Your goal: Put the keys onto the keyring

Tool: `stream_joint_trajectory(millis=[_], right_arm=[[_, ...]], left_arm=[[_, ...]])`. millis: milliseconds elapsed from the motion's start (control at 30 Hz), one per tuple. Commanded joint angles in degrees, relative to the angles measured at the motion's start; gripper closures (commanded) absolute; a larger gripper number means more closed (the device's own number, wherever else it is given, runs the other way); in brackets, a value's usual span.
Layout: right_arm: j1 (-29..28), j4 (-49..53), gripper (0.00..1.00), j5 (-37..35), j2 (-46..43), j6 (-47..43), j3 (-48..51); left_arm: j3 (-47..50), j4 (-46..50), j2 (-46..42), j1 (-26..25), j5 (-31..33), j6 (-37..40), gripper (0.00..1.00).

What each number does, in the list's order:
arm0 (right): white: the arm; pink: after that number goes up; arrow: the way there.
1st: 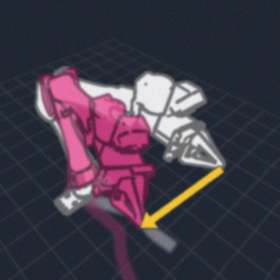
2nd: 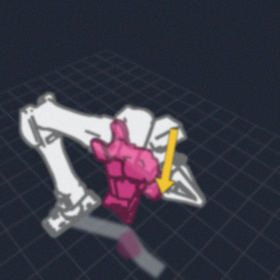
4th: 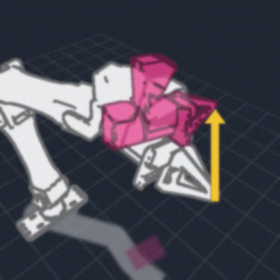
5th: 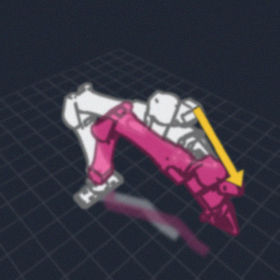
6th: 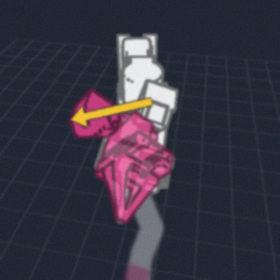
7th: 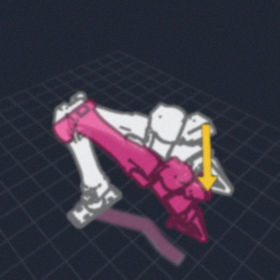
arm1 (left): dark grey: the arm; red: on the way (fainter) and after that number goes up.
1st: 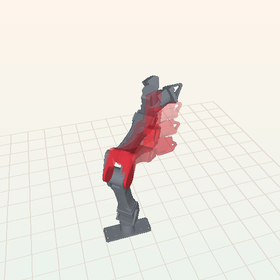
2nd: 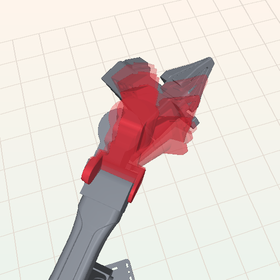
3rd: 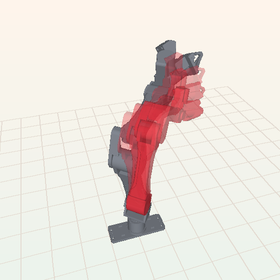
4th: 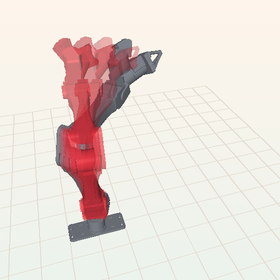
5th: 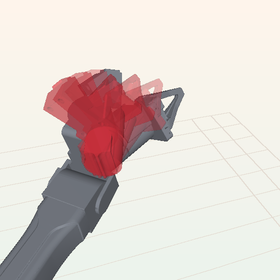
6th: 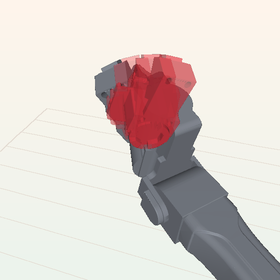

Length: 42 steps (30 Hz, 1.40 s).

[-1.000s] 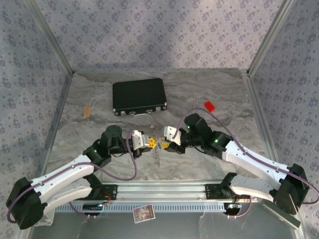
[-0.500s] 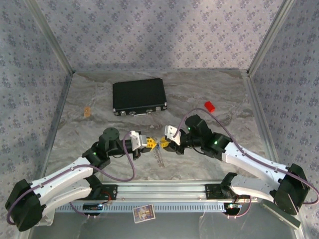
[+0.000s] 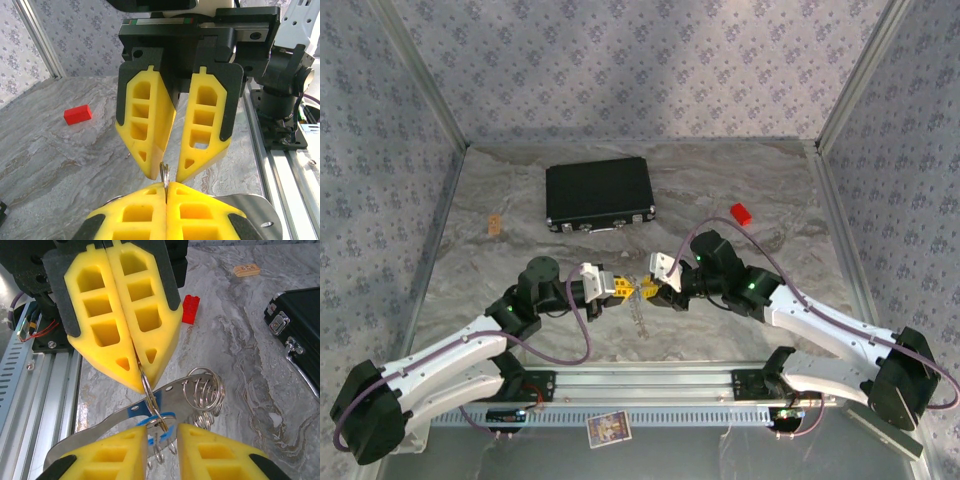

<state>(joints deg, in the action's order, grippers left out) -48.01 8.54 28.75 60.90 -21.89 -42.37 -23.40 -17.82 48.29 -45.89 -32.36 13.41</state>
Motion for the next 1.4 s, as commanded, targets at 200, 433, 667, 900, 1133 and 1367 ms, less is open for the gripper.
stream_joint_trajectory(millis=[200,433,667,900,1133,1367], right_arm=[[-0.2,-0.1,0.81,1.6,-0.3,-0.1,-1.9],[-0.2,-0.4,0.82,1.7,0.0,-0.3,-2.3],[-0.1,-0.2,0.95,2.0,0.5,-0.4,-2.5],[0.1,0.5,1.00,1.3,1.8,-0.9,-2.2],[-0.2,-0.4,1.00,1.1,3.5,0.0,-2.3],[0.4,-3.6,0.76,1.8,-2.1,0.8,1.5]], left_arm=[[-0.6,-2.1,-0.7,-0.3,-2.2,0.1,1.00],[-0.5,-2.3,-0.4,-0.3,-2.4,0.2,1.00],[-0.6,-2.4,-0.2,-0.3,-2.8,0.3,1.00],[-0.8,-3.3,-0.1,-0.3,-3.5,0.1,1.00],[-1.1,-3.7,0.4,-0.3,-3.1,0.6,1.00],[-0.4,-5.1,1.0,-0.3,-2.9,0.4,1.00]])
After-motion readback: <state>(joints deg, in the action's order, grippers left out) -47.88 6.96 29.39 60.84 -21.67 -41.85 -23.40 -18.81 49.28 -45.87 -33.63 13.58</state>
